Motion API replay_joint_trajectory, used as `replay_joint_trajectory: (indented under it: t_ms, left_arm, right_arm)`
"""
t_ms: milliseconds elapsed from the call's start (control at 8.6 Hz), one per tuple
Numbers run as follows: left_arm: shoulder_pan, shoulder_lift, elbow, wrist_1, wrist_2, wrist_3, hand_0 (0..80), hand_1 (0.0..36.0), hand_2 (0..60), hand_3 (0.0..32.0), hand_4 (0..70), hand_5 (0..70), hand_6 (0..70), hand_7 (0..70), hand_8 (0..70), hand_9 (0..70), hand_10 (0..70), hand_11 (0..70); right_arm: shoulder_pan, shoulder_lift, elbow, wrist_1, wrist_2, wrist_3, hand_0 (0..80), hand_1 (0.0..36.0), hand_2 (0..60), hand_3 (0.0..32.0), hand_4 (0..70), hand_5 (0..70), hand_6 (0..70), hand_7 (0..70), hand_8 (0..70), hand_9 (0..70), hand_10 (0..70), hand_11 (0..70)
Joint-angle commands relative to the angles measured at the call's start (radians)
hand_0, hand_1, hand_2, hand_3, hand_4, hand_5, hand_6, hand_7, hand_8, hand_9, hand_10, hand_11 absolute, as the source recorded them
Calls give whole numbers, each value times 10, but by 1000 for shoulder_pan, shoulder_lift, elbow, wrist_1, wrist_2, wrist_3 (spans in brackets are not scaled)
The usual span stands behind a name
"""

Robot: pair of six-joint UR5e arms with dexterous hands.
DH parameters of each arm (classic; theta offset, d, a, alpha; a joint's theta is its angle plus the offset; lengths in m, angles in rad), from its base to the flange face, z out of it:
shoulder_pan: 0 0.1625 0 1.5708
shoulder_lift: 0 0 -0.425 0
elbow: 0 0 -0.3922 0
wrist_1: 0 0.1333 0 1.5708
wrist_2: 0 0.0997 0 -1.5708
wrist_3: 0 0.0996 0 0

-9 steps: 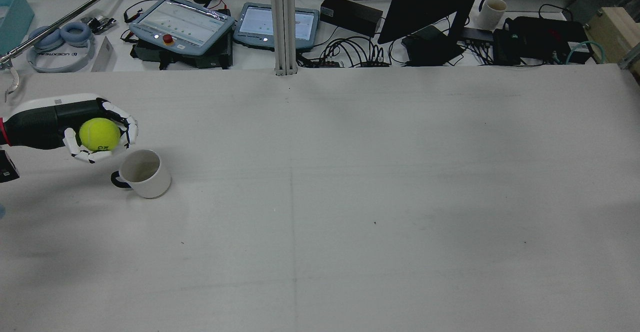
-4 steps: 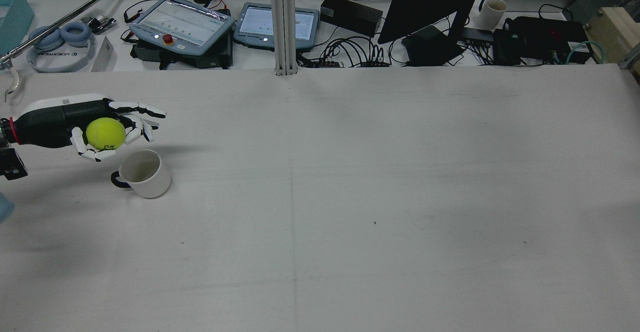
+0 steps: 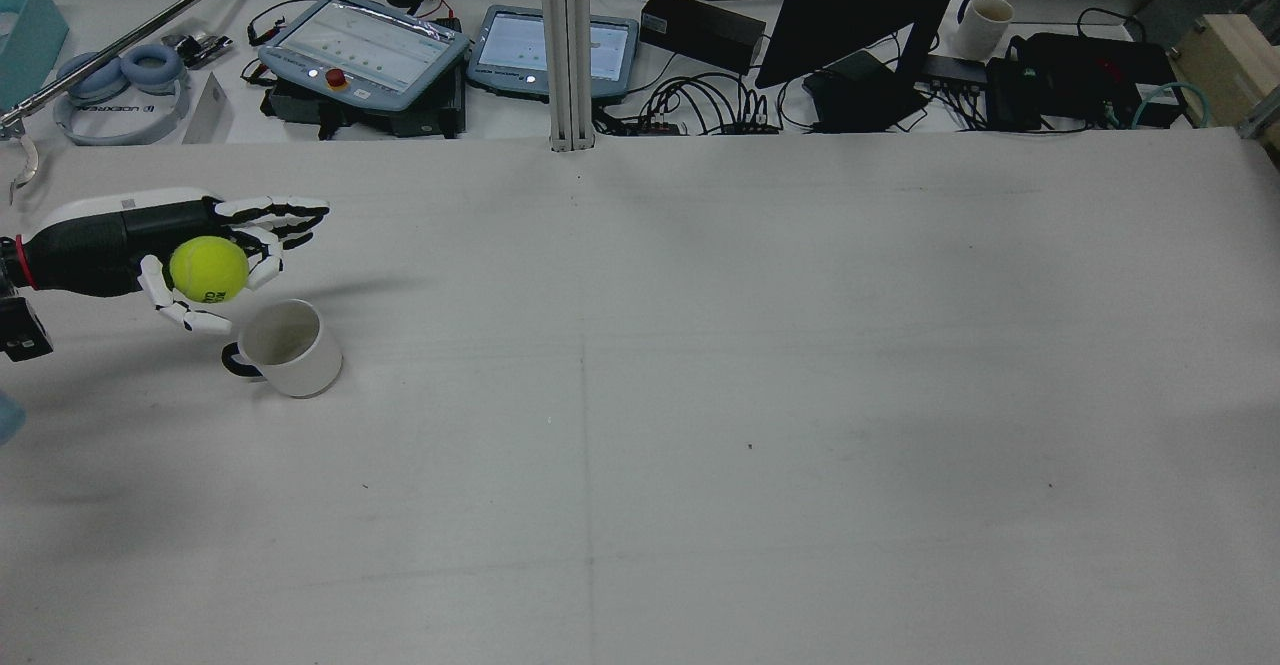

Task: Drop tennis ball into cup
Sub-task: 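Open the left hand fingers above the mug to release the ball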

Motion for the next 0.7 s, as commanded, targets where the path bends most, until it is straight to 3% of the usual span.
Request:
replay_joint_trajectory:
  t_ms: [0,349,465,581]
  left_arm:
    - [-1,3,2,-1,0,1,614,208,0,0,0,29,3,65,0,0,0,0]
    - [1,1,3,-1,0,2,608,214,0,0,0,29,4,67,0,0,0,0]
    - [-22,-2,0,0,0,-5,638,242,0,0,0,36,4,80,0,2,0,0]
    - [-114,-11,0,26,2,-14,768,279,0,0,0,58,16,101,0,6,0,0]
  right_arm:
    - [0,0,0,0,0,0,0,0,0,0,0,0,0,0,0,0,0,0]
    - [0,0,0,0,0,0,0,0,0,0,0,0,0,0,0,0,0,0]
    - [0,-2,0,0,0,0,0,0,0,0,0,0,0,0,0,0,0,0]
    - [0,0,0,0,0,0,0,0,0,0,0,0,0,0,0,0,0,0]
